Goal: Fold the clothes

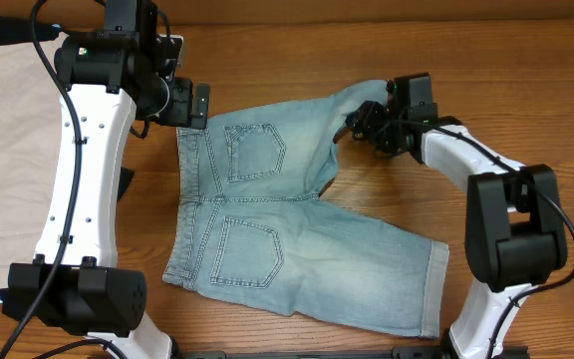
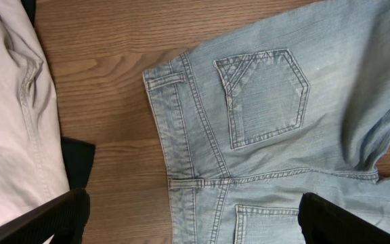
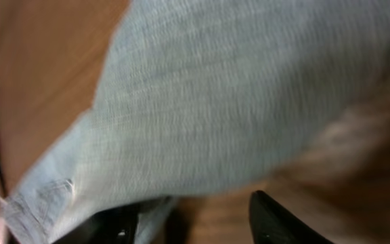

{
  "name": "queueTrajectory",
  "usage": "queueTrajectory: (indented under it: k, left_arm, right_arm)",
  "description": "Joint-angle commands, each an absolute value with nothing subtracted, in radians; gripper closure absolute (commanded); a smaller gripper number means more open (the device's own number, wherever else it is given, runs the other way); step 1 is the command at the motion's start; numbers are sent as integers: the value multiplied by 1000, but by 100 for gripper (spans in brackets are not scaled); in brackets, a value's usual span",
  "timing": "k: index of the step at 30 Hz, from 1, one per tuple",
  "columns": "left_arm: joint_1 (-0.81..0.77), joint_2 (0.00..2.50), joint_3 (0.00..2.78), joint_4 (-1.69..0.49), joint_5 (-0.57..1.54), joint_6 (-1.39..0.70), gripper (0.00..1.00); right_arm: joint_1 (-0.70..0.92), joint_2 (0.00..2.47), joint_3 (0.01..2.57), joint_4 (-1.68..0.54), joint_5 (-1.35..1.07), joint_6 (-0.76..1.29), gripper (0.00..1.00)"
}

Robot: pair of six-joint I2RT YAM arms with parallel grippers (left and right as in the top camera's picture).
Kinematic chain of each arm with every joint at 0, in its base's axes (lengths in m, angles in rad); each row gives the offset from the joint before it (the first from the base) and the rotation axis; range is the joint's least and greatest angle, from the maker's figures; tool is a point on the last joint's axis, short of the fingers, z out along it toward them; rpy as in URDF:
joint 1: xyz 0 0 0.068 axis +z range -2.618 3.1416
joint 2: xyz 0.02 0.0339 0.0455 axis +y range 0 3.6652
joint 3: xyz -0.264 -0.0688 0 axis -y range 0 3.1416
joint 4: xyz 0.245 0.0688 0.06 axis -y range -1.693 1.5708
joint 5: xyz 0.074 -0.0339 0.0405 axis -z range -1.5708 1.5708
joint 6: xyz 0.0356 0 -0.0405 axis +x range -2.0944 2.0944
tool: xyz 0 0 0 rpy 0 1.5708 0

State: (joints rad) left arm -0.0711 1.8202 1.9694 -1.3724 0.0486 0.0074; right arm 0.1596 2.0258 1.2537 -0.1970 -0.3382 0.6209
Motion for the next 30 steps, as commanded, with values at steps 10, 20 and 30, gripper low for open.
queueTrajectory:
  k: [10,20,30]
  left_arm:
    - [-66,1831,1963,-1372,18,31,0]
    - [-66,1831,1963,-1372,19,31,0]
    - [-66,1831,1963,-1386,19,31,0]
  right_arm:
    - [152,2064,1254,-170,-366,669,41]
    - [119,2049,1254,-293,-298,625,41]
    - [149,2091,1254,-224,-208,625,45]
